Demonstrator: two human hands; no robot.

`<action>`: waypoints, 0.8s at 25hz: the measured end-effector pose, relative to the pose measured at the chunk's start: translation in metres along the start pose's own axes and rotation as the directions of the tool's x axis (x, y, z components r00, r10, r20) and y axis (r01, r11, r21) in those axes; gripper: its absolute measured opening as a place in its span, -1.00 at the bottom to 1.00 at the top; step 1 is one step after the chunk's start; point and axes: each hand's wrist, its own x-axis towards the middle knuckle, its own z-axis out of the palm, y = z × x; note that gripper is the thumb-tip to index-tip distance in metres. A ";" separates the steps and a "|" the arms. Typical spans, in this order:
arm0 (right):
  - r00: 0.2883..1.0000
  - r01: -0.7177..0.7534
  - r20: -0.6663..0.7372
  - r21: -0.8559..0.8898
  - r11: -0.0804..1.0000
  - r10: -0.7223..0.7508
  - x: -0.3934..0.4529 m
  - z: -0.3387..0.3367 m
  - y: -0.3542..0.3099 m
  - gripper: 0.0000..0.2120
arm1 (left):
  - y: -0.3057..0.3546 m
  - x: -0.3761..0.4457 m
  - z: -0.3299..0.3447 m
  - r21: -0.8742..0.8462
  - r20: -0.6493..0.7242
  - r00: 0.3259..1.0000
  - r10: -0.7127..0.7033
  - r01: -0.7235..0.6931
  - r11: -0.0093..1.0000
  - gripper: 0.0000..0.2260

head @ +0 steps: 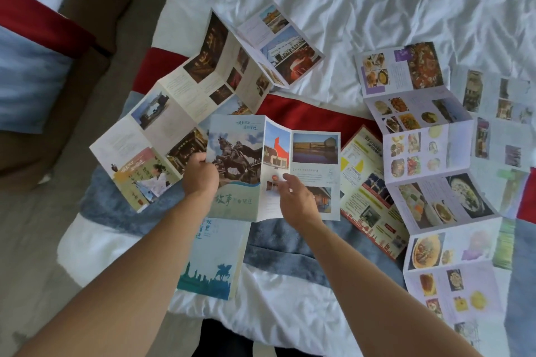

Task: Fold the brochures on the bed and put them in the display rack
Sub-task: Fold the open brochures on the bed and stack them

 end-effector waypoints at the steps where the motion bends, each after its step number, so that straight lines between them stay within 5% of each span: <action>1: 1.000 -0.019 -0.012 0.023 1.000 0.020 -0.001 -0.003 0.002 -0.59 | 0.000 -0.003 0.006 -0.001 0.033 0.999 0.013 -0.013 1.000 -0.72; 7: 0.958 -0.076 -0.276 0.001 0.997 0.073 0.002 -0.047 0.040 -0.61 | 0.016 -0.031 0.062 -0.172 0.226 0.972 0.057 -0.018 0.985 -0.92; 12: 0.945 -0.132 -0.292 0.077 0.988 0.149 0.011 -0.076 0.069 -0.57 | 0.024 -0.042 0.108 -0.006 0.307 0.942 0.132 -0.137 0.991 -0.92; 18: 0.958 -0.067 -0.279 -0.012 0.998 0.061 0.025 -0.079 0.077 -0.57 | 0.021 -0.036 0.135 0.231 0.293 0.944 0.151 -0.223 0.947 -0.91; 20: 0.963 -0.039 -0.269 -0.087 0.995 0.014 0.029 -0.076 0.076 -0.52 | 0.019 -0.037 0.135 0.273 0.267 0.934 0.239 -0.311 0.910 -0.75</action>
